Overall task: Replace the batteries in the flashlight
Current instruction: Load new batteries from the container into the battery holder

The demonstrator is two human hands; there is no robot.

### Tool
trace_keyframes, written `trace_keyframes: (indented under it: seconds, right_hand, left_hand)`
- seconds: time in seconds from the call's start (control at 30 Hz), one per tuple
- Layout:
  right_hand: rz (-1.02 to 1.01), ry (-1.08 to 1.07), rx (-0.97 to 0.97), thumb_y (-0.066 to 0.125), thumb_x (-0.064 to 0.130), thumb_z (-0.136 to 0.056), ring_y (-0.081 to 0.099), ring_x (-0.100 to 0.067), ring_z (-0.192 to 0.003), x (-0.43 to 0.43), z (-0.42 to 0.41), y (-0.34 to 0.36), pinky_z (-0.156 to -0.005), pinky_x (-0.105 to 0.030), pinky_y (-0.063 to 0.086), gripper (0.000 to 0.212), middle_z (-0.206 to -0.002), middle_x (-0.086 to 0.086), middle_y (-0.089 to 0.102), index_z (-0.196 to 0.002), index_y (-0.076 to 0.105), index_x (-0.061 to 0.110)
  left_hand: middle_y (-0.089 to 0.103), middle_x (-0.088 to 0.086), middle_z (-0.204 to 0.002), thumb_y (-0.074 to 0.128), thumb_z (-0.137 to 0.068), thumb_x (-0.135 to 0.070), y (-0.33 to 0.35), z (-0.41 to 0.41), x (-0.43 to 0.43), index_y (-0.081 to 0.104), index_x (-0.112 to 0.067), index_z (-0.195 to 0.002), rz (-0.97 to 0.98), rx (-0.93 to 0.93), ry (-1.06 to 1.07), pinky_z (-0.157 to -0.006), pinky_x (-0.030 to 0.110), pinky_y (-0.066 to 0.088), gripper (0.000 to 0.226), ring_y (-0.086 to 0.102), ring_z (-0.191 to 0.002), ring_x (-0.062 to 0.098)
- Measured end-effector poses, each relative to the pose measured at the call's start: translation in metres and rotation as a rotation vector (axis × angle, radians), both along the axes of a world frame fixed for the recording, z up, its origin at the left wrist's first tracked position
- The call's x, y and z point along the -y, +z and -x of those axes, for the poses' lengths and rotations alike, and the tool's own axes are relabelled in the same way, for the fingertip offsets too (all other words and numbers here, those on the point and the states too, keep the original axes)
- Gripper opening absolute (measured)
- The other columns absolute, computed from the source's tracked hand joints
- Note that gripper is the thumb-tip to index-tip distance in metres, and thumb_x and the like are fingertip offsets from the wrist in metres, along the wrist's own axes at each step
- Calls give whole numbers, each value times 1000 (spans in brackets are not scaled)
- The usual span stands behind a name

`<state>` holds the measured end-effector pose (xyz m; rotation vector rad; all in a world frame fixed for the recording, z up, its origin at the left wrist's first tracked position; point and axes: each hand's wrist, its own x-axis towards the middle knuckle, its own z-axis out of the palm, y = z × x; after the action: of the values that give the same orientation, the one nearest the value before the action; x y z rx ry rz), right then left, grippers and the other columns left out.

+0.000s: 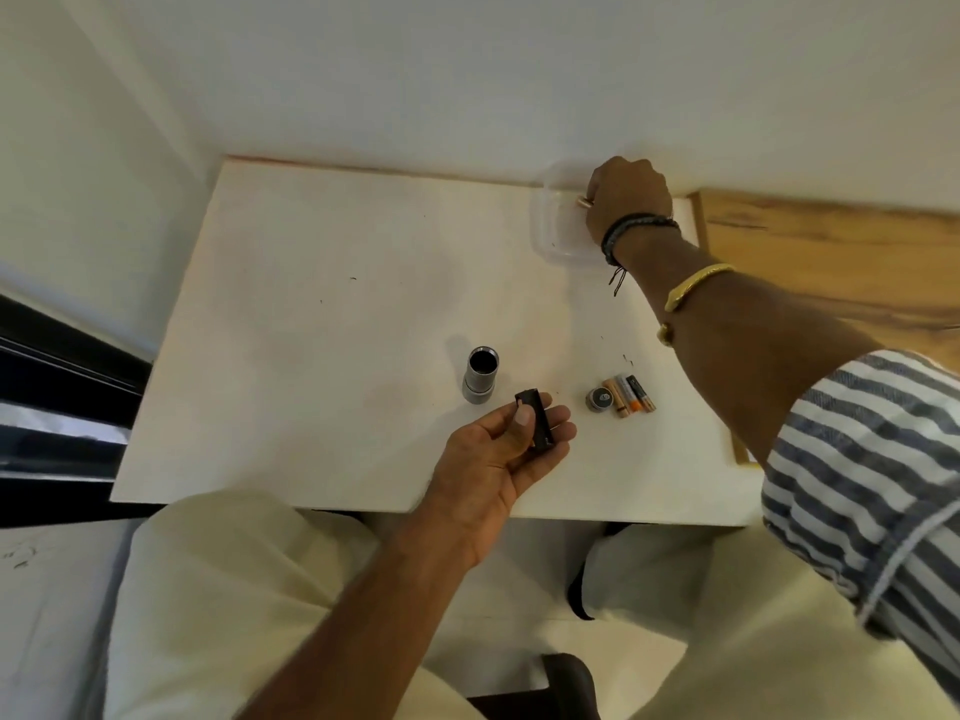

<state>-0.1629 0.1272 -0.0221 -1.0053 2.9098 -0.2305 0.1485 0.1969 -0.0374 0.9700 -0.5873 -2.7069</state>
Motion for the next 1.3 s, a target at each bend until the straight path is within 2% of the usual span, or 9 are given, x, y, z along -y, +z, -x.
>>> trace_keyframes:
  seconds: [0.2, 0.3, 0.43, 0.57, 0.7, 0.8, 0.87, 1.0, 1.3]
  right_hand:
    - [105, -41, 35, 62, 17, -93, 62, -38, -114, -10, -12, 13, -95, -41, 54, 26, -122, -18, 65, -117, 69, 10]
    - [284, -65, 94, 64, 19, -89, 67, -29, -105, -25, -24, 28, -87, -34, 57, 22, -113, -10, 71, -108, 75, 17]
    - [469, -32, 141, 66, 22, -87, 70, -19, -95, -55, -52, 51, -76, -21, 46, 20, -100, -2, 77, -102, 78, 17]
    - [683, -57, 321, 72, 20, -85, 73, -22, -85, -95, -90, 63, -81, -36, 60, 12, -87, -1, 76, -95, 79, 19]
    - [829, -114, 529, 76, 8, -80, 72, -16, -81, -142, -135, 58, -80, -37, 63, 16, -85, 1, 76, -89, 78, 20]
    - [878, -136, 634, 79, 3, -78, 72, -24, -80, -174, -164, 49, -78, -43, 63, 18, -87, -8, 76, -93, 76, 13]
    - [928, -151, 720, 83, 2, -77, 73, -26, -81, -192, -179, 45, -72, -40, 62, 23, -89, -13, 77, -95, 72, 13]
    - [888, -105, 808, 86, 10, -78, 76, -29, -79, -210, -199, 42, -72, -43, 64, 19, -83, -12, 78, -89, 71, 13]
    - [699, 41, 619, 85, 18, -81, 75, -13, -68, -209, -228, 44, -69, -36, 65, 12, -76, 2, 77, -90, 76, 18]
  left_hand:
    - [69, 21, -120, 50, -101, -14, 3, 0, -1, 60, 2, -123, -15, -32, -12, -84, 33, 59, 29, 68, -111, 33]
    - [69, 21, -119, 46, -103, -12, 5, 0, -1, 58, 3, -123, 1, -30, -19, -83, 32, 59, 29, 68, -109, 33]
    - [69, 23, -119, 45, -103, -11, 9, -1, -4, 54, 7, -125, 34, -22, -13, -84, 35, 60, 30, 68, -109, 34]
    - [68, 24, -119, 48, -102, -9, 13, -4, -7, 56, 7, -123, 39, -21, 6, -87, 37, 59, 28, 69, -108, 34]
    - [70, 20, -116, 53, -100, -8, 13, -7, -13, 62, 3, -118, 94, 19, 13, -89, 38, 58, 23, 68, -110, 32]
    - [71, 18, -108, 57, -98, -8, 11, -11, -18, 64, 3, -116, 124, 53, 27, -88, 40, 59, 23, 70, -101, 29]
    - [70, 18, -104, 58, -97, -8, 9, -14, -21, 65, 3, -115, 142, 63, 26, -88, 40, 59, 22, 71, -97, 28]
    - [71, 19, -104, 61, -95, -9, 10, -20, -26, 65, 3, -115, 208, 81, -7, -84, 37, 60, 24, 71, -96, 28]
    - [73, 18, -107, 65, -92, -8, 11, -32, -24, 63, 4, -122, 292, 74, -25, -83, 36, 60, 32, 72, -98, 28]
